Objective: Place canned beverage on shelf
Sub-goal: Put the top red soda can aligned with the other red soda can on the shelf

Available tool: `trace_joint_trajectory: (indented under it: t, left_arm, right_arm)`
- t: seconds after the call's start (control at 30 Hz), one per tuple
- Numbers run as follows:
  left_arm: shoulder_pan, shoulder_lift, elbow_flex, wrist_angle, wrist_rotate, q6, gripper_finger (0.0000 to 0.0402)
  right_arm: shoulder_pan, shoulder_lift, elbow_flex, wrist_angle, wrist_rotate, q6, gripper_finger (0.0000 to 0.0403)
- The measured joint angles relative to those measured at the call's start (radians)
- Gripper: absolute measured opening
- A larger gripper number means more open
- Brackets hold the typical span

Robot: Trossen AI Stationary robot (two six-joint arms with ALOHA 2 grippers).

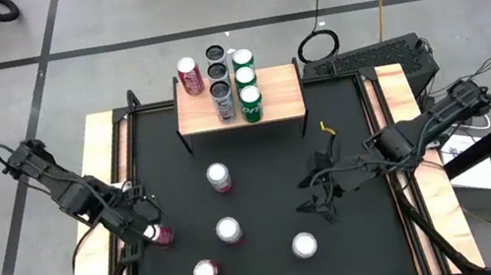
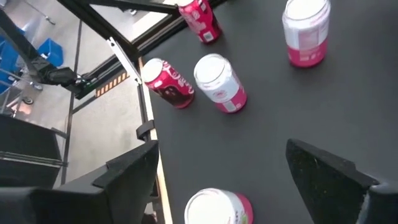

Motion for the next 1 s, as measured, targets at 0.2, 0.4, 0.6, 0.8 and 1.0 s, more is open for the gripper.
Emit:
trace_joint_trajectory:
  t: [0.2, 0.4, 0.6, 0.8, 1.0]
  left_arm:
    - [-0.021, -0.070, -0.115, 0.008, 0.012, -0.008, 0.0340]
    - [-0.020, -0.091, -0.193, 0.062, 0.001, -0.010, 0.0366]
    - [-0.021, -0.091, -0.211, 0.085, 0.001, -0.027, 0.0366]
    - [-0.046, -0.091, -0.232, 0.088, -0.034, -0.031, 0.0367]
    - [-0.066, -0.091, -0.312, 0.108, -0.040, -0.059, 0.0367]
  right_arm:
    - [0.030, 0.024, 0.000, 0.005, -0.002, 0.039, 0.0329]
    - [0.037, 0.024, 0.000, 0.010, 0.001, 0.039, 0.0329]
    - [0.037, 0.024, 0.000, 0.030, 0.001, 0.039, 0.0329]
    - [0.030, 0.024, 0.000, 0.038, 0.003, 0.038, 0.0329]
    - [0.029, 0.024, 0.000, 0.038, 0.005, 0.053, 0.0329]
